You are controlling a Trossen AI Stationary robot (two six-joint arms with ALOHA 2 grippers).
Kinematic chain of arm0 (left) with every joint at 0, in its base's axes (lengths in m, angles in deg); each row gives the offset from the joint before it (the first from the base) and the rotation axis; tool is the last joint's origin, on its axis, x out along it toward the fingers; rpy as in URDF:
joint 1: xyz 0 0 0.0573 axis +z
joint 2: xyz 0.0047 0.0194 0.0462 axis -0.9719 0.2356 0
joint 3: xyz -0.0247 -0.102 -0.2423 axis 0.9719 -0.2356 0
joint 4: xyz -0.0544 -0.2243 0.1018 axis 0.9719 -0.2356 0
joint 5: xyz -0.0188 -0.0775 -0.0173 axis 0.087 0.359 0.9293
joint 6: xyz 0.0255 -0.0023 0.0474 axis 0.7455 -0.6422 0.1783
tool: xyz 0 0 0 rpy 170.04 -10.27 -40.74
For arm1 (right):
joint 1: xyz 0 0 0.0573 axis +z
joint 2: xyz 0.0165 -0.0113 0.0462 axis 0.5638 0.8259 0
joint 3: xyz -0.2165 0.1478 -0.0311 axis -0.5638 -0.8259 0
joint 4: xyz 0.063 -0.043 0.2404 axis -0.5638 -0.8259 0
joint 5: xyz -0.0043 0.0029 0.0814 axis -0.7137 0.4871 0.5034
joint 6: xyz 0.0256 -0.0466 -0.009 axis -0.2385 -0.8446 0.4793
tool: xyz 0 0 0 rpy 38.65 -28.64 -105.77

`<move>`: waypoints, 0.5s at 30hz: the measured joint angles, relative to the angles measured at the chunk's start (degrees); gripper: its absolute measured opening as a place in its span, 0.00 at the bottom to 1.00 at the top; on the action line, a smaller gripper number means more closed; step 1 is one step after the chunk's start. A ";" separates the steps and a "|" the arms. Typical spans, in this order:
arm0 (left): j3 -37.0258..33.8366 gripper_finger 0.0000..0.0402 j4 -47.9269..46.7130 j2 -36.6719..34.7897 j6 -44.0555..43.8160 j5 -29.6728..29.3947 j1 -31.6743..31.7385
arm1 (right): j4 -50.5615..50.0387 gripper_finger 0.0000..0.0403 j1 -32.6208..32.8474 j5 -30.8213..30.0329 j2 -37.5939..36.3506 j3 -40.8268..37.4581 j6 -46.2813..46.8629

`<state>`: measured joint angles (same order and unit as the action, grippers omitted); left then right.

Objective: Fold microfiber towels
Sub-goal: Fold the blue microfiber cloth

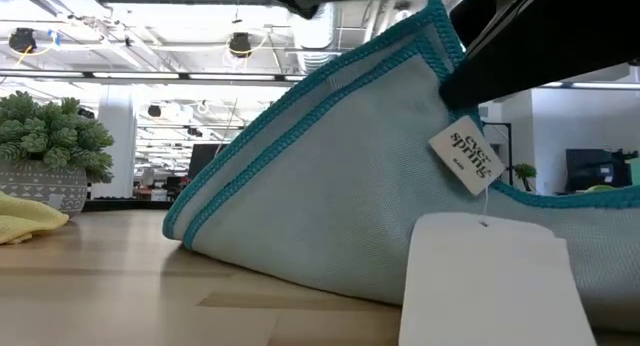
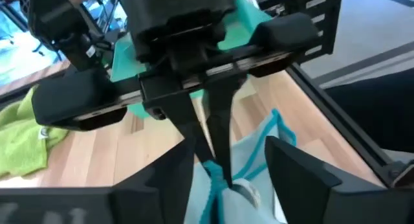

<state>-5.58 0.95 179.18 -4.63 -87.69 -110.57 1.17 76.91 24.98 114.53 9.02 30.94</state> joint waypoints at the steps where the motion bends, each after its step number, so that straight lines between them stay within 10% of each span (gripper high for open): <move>1: 0.00 0.42 -0.51 0.00 -0.66 0.19 0.28 | 0.02 0.06 0.00 -0.02 -0.01 0.00 0.02; 15: 0.00 0.16 -3.86 0.00 -7.89 8.31 2.96 | 0.02 0.04 0.02 0.02 0.01 0.00 0.00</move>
<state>-5.58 -2.91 179.18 -12.52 -79.38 -107.61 1.18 76.93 25.00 114.53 9.02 30.94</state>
